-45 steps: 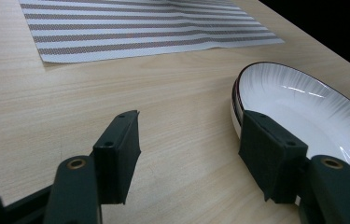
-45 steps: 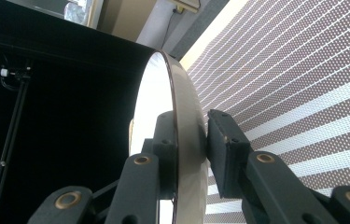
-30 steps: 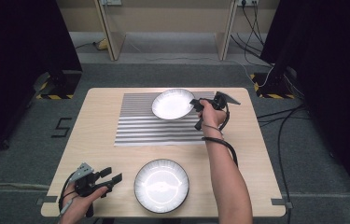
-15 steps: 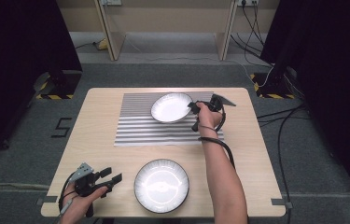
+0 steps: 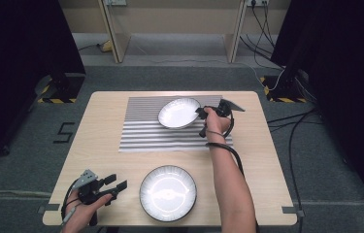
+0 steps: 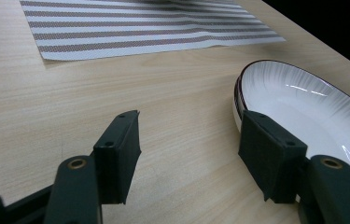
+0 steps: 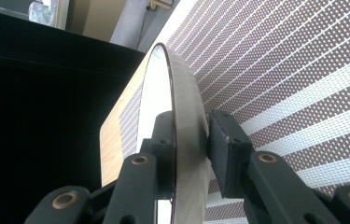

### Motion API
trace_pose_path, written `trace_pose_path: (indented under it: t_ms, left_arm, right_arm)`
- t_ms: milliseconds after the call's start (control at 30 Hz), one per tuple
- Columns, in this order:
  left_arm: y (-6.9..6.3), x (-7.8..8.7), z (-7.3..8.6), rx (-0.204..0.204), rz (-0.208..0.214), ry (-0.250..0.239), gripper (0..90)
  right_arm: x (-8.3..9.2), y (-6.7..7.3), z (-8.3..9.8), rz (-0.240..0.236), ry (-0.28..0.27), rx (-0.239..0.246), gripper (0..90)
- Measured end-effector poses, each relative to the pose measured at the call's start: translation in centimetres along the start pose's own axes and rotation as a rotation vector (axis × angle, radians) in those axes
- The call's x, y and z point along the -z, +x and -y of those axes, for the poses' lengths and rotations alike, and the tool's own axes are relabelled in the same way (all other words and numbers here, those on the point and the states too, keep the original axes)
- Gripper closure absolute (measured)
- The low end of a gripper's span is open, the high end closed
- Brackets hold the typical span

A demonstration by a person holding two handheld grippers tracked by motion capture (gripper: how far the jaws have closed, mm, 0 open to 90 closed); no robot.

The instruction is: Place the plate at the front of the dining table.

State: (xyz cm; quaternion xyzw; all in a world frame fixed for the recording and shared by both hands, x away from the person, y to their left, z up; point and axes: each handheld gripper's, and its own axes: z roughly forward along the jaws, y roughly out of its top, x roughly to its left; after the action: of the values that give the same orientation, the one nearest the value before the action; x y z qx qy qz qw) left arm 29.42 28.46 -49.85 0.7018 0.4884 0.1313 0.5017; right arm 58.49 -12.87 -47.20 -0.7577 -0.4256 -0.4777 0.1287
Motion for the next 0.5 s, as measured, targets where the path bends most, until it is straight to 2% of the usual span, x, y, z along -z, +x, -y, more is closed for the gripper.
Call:
trace_pose_path:
  t_ms: [500]
  left_arm:
    - [0.00, -0.04, 0.03, -0.004, -0.002, 0.003, 38.1]
  right_arm:
    - [-0.44, -0.61, 0.05, 0.027, 0.004, 0.005, 72.3]
